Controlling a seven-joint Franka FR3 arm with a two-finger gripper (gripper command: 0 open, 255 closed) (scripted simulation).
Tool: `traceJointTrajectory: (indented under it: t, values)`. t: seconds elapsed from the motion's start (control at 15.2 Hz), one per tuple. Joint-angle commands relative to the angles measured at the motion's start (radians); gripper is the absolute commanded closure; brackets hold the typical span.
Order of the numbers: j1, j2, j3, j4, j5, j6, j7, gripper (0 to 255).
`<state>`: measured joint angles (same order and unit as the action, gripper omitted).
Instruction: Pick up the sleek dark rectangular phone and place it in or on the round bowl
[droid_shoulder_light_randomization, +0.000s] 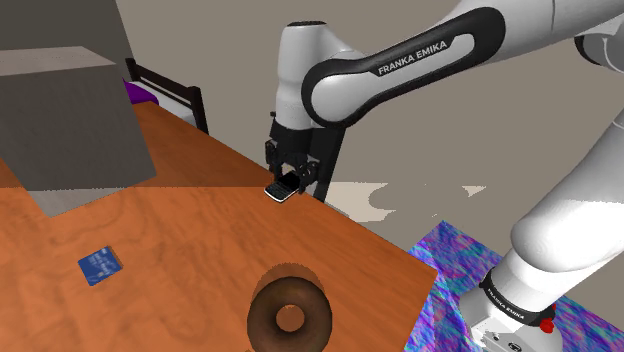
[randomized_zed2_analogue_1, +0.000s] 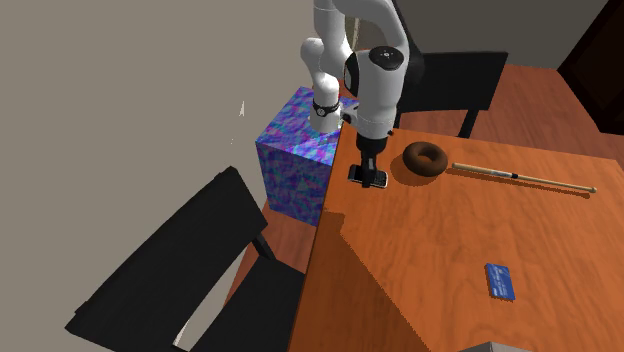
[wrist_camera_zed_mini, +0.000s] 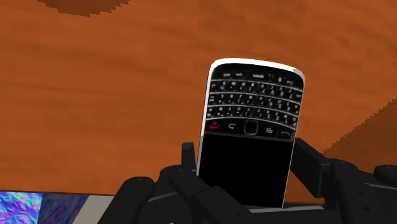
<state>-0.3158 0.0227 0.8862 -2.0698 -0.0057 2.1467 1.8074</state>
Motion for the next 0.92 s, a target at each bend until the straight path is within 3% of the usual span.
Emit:
traceJointTrajectory:
  t: [0.0,0.26,0.86]
  values:
    - [-0.003,-0.019,-0.001,0.016,0.018,-0.029,-0.013,255]
    - [0.004,-0.059,0.005,0.019,0.053,-0.057,-0.016,255]
    - [0.111,-0.246,0.068,-0.089,0.216,-0.063,0.073,255]
